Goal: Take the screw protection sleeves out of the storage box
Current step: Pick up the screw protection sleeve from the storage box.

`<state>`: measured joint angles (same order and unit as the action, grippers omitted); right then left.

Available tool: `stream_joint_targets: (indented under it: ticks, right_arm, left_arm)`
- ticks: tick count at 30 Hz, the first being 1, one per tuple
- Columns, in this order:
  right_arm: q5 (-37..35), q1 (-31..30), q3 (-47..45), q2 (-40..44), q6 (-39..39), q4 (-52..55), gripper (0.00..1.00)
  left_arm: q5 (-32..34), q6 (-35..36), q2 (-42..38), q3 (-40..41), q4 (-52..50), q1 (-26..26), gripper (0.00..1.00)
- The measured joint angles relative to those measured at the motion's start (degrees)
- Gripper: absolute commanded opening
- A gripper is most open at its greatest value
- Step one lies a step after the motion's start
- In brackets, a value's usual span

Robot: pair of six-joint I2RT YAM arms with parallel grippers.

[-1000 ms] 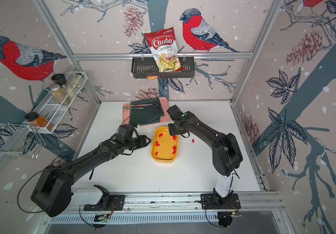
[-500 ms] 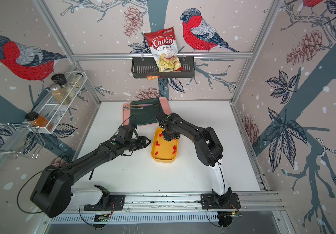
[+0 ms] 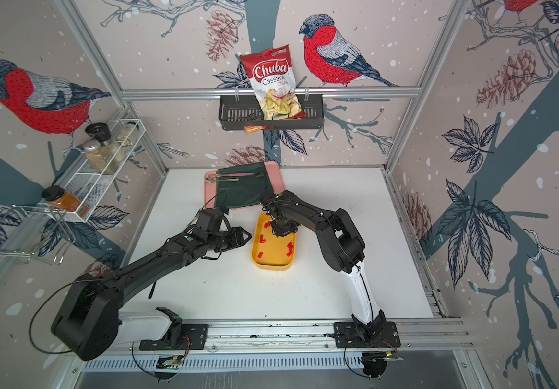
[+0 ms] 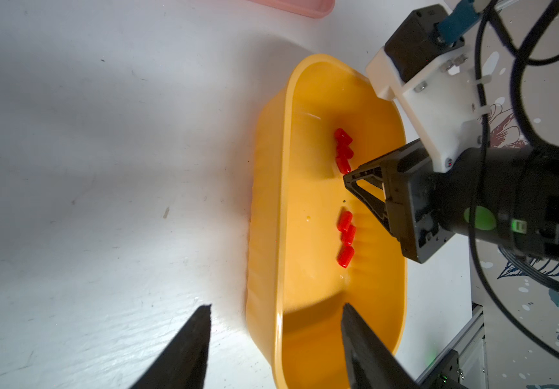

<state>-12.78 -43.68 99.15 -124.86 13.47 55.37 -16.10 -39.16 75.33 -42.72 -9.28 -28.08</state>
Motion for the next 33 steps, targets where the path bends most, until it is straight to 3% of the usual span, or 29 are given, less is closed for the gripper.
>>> stream_joint_targets:
  ticks: [24, 27, 31, 33]
  right_arm:
    - [-0.5, 0.7, -0.6, -0.7, 0.4, -2.3, 0.02]
    - [-0.6, 0.7, 0.0, -0.4, 0.4, -2.3, 0.05]
    - [-0.7, 0.5, 0.8, 0.1, 0.6, -2.3, 0.26]
    - [-0.8, 0.5, 0.9, 0.3, 0.6, -2.3, 0.29]
  left_arm:
    - [-0.2, 0.2, 1.0, -0.2, 0.0, 0.0, 0.62]
    - [-0.2, 0.2, 1.1, -0.2, 0.0, 0.0, 0.62]
    - [-0.2, 0.2, 1.1, -0.2, 0.0, 0.0, 0.62]
    - [-0.2, 0.2, 1.1, -0.2, 0.0, 0.0, 0.62]
